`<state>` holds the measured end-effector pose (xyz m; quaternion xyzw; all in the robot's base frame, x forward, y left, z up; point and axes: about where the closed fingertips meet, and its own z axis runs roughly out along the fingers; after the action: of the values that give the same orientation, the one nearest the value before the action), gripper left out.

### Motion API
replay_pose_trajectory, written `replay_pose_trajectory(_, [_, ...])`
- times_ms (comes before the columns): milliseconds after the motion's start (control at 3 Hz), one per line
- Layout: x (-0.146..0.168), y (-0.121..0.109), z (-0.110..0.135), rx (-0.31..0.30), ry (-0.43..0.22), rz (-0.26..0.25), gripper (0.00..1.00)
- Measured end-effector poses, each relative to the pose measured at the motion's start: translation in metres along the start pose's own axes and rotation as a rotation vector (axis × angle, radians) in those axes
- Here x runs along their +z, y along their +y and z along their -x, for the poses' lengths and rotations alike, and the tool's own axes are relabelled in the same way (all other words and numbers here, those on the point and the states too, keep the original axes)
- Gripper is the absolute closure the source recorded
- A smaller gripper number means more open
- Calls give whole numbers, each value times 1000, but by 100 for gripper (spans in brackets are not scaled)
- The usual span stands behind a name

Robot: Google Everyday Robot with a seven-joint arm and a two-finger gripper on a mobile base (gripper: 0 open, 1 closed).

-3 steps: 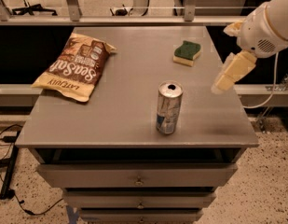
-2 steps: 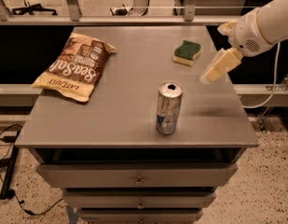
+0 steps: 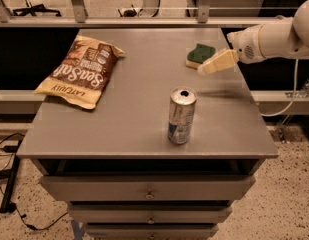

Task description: Move sponge near brown chip bag

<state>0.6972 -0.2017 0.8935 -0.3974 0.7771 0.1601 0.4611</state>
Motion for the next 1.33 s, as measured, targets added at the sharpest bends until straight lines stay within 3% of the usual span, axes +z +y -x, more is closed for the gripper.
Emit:
replay_pose_trajectory(333, [26, -22, -3, 95, -83, -38, 0])
replay_pose_trajectory(667, [44, -33, -9, 146, -113, -71, 0])
replay_pose_trajectory(1000, [57, -35, -15, 168, -113, -94, 18])
replay_pose_trajectory(1333, [66, -34, -19, 171, -113, -113, 49])
